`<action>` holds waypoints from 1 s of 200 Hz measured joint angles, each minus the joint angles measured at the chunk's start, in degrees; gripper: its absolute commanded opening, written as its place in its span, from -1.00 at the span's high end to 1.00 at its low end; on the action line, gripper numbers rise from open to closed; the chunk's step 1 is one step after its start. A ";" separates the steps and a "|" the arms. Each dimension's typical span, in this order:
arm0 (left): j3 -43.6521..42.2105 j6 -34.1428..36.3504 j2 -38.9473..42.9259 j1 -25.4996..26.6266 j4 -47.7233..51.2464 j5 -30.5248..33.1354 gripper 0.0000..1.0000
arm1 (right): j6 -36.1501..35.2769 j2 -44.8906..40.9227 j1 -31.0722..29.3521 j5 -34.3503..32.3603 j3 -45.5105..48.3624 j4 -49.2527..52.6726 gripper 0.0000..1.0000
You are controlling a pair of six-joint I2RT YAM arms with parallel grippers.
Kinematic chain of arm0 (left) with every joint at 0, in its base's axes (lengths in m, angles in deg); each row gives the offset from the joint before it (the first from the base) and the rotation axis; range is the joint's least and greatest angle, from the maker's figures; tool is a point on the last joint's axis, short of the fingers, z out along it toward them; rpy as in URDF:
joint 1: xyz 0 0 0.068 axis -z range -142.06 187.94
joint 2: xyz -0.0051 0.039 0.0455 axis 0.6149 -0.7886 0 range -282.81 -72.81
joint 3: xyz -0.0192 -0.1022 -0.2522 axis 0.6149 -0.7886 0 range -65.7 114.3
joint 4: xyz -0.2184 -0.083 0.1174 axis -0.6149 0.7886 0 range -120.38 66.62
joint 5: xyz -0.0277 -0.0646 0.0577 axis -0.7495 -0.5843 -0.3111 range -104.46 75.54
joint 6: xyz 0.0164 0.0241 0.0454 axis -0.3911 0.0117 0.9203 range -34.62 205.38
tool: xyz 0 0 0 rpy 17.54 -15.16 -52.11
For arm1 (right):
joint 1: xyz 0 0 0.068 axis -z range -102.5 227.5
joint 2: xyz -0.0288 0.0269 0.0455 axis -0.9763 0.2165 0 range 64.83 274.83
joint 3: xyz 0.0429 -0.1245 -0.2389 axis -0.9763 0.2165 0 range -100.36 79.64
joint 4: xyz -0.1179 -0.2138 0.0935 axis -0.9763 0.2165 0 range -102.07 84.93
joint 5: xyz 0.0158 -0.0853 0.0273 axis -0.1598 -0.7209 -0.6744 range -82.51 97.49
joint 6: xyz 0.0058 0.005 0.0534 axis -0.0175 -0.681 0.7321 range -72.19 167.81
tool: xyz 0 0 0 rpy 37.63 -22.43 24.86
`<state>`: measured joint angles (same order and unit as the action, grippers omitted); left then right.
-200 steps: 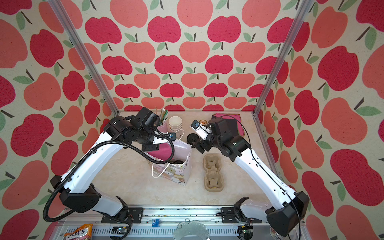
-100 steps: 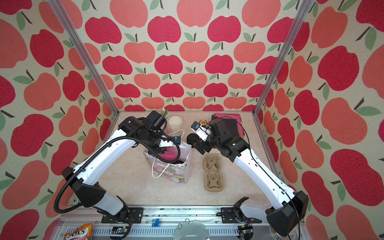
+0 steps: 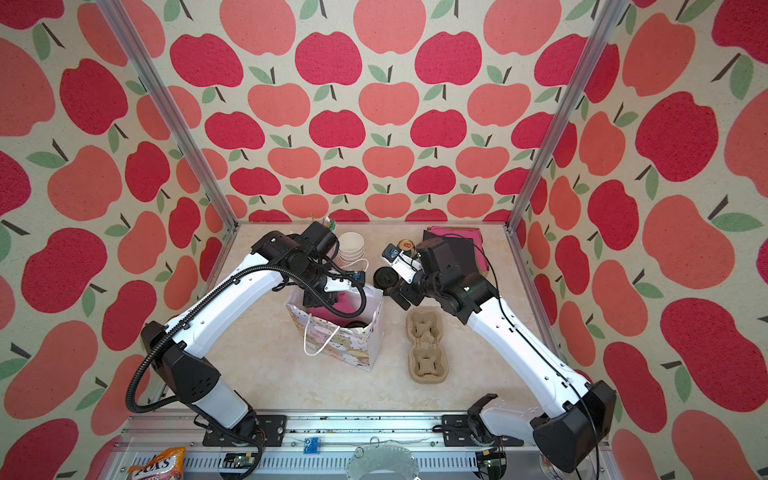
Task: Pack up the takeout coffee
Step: 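Push the pink napkin down into the bag and open the left gripper, then lift the left gripper out of the bag while the right gripper draws back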
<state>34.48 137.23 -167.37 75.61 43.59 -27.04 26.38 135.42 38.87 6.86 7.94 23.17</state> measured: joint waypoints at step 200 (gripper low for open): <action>-9.42 -6.27 21.16 -0.94 -24.09 2.14 -0.59 | -0.11 -0.52 0.00 -8.63 2.86 -2.27 -0.99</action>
<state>25.06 130.96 -146.21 74.67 19.51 -24.90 26.27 134.90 38.87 -1.77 10.80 20.90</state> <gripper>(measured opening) 0.789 0.992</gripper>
